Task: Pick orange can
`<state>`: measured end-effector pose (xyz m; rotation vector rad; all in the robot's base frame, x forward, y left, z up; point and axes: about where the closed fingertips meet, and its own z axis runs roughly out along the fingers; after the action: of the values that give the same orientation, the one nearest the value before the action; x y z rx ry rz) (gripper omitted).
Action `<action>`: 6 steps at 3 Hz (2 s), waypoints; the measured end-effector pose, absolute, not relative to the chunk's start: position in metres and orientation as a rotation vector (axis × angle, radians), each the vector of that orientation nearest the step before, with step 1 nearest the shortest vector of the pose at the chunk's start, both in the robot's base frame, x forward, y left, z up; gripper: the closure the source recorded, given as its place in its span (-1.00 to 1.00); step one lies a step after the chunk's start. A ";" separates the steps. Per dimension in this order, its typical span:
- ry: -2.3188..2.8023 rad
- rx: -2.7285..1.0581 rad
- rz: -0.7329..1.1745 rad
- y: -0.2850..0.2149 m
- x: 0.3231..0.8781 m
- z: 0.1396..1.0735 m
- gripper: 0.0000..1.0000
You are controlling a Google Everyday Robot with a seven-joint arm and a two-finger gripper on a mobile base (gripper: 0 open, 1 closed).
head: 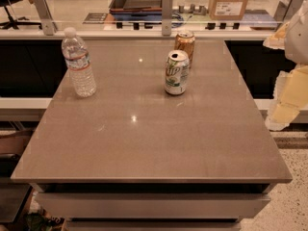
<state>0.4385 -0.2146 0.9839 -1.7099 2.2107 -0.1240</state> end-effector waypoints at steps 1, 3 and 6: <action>2.202 -1.704 -0.127 -0.214 0.440 0.985 -1.00; 2.076 -1.606 0.010 -0.213 0.497 0.984 -1.00; 1.899 -1.365 0.176 -0.213 0.594 0.973 -1.00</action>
Offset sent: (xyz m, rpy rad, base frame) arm 0.0568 -0.0024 0.0012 0.1699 -0.0782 0.0207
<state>0.5937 -0.2131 0.9732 -1.3652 1.8988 0.1757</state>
